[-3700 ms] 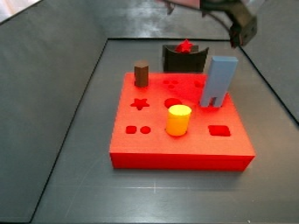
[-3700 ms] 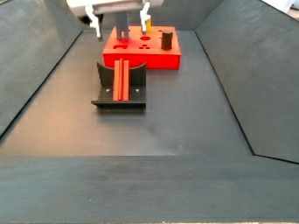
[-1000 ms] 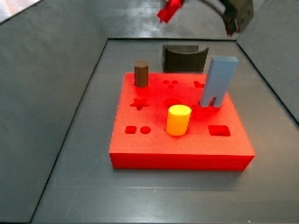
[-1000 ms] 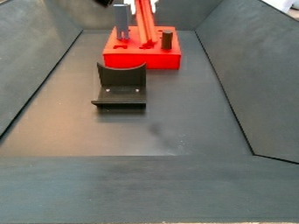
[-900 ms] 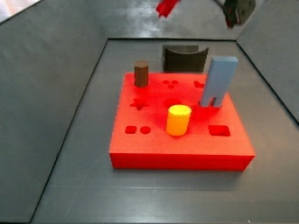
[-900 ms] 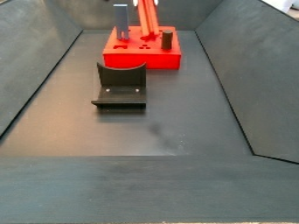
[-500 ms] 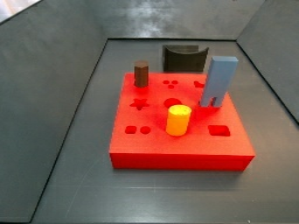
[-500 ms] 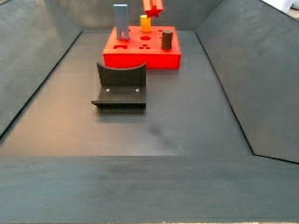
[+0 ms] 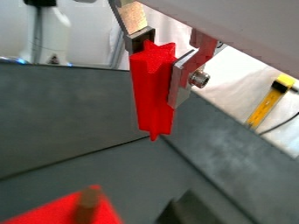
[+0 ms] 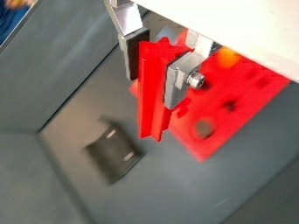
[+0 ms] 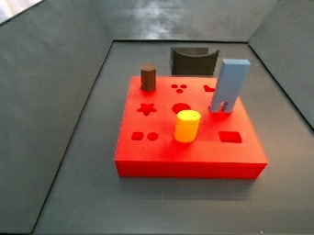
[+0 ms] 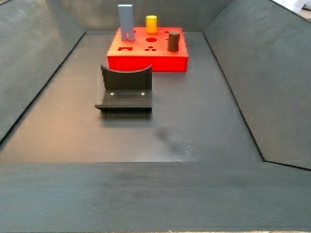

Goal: Pick up the star object. Move up. Place the star object on the fixture. Regrasp the star object. Move to above the board. Insert the star object.
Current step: Move to above the board.

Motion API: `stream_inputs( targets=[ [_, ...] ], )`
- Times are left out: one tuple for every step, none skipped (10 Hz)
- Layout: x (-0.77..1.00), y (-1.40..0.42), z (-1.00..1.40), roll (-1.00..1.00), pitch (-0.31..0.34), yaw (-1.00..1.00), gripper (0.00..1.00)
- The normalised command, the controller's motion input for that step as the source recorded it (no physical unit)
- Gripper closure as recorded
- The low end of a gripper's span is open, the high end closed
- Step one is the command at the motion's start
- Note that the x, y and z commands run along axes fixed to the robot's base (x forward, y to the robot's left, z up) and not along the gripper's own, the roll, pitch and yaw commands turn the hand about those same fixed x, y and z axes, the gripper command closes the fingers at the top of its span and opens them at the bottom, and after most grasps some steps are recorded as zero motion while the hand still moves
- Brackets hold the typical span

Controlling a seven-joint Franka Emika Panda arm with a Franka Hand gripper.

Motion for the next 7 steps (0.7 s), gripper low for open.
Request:
stream_inputs(
  targets=[
    [-0.32,-0.73,0.44,-1.0,-0.063,-0.23,1.0],
    [-0.21,-0.44,0.27,-1.0,-0.049,-0.23,1.0],
    [-0.1,-0.09,0.07,-1.0,-0.029,-0.23,1.0],
    [-0.07,-0.02,0.03,-1.0,-0.029,-0.22,1.0],
    [-0.08,0.0,0.03,-0.95,-0.033,-0.2,1.0],
    [-0.07,0.0,0.02,-0.79,-0.036,-0.16,1.0],
    [-0.06,0.02,0.0,-0.49,-0.033,-0.08,1.0]
  ],
)
